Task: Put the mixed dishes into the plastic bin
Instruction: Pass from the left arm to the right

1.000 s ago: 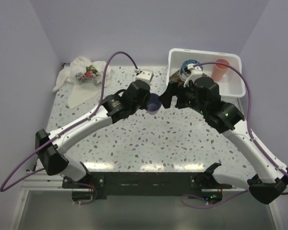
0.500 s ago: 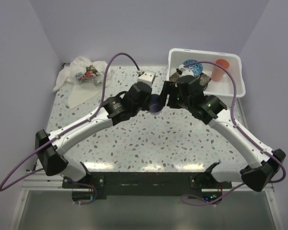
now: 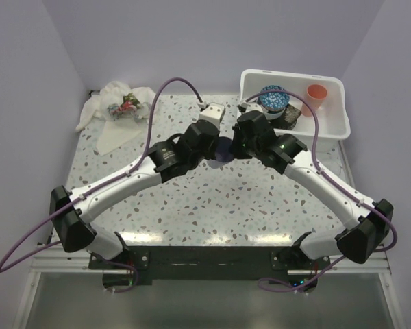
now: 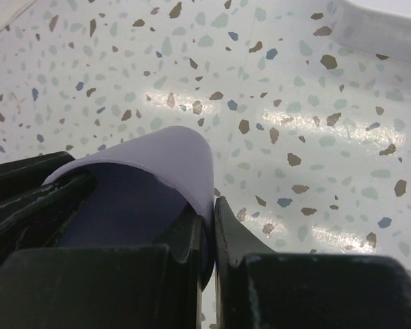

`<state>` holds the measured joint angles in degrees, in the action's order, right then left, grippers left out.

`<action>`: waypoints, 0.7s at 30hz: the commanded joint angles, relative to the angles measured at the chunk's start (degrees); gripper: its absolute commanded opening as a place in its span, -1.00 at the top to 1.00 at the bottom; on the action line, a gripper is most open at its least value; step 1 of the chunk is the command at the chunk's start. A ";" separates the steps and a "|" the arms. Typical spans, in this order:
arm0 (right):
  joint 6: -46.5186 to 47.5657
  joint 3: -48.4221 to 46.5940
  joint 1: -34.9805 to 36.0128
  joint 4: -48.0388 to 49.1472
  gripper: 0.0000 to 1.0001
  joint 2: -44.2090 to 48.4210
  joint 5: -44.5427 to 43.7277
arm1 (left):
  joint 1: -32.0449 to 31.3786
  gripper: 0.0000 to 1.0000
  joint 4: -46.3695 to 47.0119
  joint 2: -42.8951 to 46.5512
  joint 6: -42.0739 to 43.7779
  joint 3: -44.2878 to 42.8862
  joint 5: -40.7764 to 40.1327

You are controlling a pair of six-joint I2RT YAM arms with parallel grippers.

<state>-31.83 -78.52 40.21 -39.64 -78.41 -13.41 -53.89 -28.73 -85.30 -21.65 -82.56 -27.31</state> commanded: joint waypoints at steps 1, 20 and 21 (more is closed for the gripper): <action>1.76 -4.61 -0.92 -1.48 1.00 1.16 -5.99 | 0.19 0.41 4.38 5.13 0.64 2.84 -4.58; 4.15 -18.86 -28.77 0.69 1.00 -7.45 -15.16 | 3.87 -0.65 33.82 34.06 17.34 38.53 -18.75; 2.84 -19.56 -30.09 1.75 1.00 -8.85 -14.63 | 4.31 -0.65 34.09 34.06 17.60 39.66 -18.66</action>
<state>-25.93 -95.24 14.20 -43.48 -84.64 -24.99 -51.20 -1.65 -51.44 -7.73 -46.19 -44.27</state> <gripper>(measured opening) 0.062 0.825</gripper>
